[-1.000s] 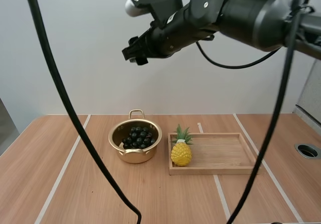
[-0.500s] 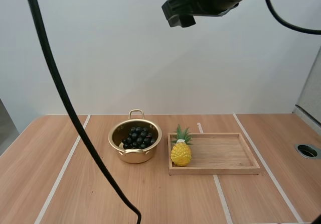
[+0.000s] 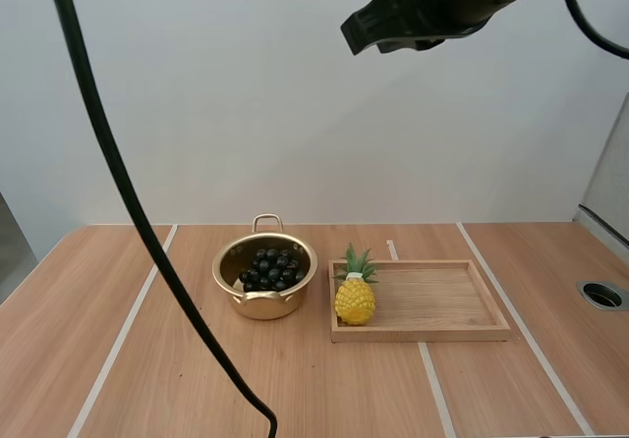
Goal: Open the pot, put the grape inside, and close it
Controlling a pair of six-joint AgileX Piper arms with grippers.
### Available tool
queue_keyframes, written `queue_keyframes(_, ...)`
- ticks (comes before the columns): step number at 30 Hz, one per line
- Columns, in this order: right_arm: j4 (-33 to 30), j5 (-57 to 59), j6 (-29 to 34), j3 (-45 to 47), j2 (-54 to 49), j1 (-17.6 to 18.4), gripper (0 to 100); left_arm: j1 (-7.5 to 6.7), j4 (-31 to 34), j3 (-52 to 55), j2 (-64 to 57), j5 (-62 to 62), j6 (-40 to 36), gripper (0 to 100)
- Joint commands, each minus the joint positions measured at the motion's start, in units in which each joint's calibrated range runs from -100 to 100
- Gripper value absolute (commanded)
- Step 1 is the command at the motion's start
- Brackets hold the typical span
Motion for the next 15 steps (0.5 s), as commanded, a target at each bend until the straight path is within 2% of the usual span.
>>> queue_keyframes(1,-1.35,0.05,-0.78,-0.39,-2.58,-0.23,0,0.06,0.25,-0.22,-0.04,-0.03,-0.55,0)
queue_keyframes(7,-2.02,0.05,-0.58,0.14,-7.07,-0.23,0,0.06,0.25,-0.22,-0.04,-0.03,-0.55,0)
queue_keyframes(15,-2.02,0.05,-0.08,11.36,-14.97,-0.23,0,0.06,0.25,-0.22,-0.04,-0.03,-0.55,0)
